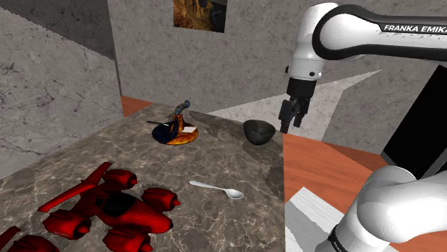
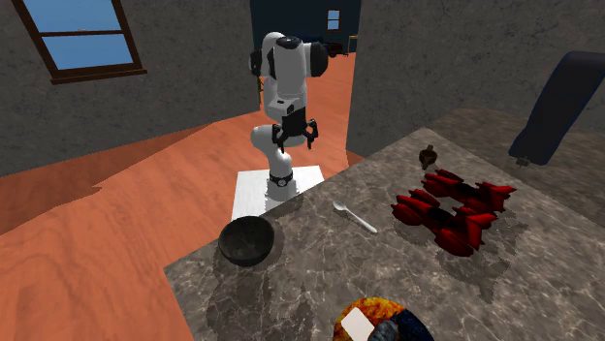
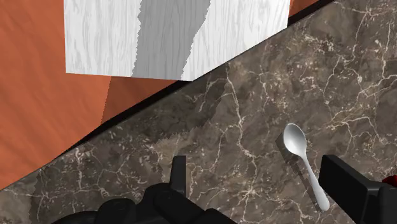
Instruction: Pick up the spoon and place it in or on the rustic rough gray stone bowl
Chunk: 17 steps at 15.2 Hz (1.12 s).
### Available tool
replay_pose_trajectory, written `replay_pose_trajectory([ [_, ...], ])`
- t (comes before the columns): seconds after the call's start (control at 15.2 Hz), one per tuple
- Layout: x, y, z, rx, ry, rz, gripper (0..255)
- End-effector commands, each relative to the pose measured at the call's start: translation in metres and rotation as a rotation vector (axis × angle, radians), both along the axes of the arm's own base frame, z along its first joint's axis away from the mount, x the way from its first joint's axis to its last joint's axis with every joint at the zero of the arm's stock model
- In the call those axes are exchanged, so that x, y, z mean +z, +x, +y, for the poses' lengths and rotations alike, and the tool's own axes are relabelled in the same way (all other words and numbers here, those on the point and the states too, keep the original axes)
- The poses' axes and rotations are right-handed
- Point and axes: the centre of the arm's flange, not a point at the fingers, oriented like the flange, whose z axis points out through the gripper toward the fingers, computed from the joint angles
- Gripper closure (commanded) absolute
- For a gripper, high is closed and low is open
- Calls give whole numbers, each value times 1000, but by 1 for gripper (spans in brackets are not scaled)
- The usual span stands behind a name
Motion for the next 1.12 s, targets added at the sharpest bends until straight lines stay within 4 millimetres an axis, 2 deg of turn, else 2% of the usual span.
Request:
replay_pose_trajectory([
  [0.0,0,0,0,0,0,0,0],
  [1.06,-142,48,123,202,90,-208,0],
])
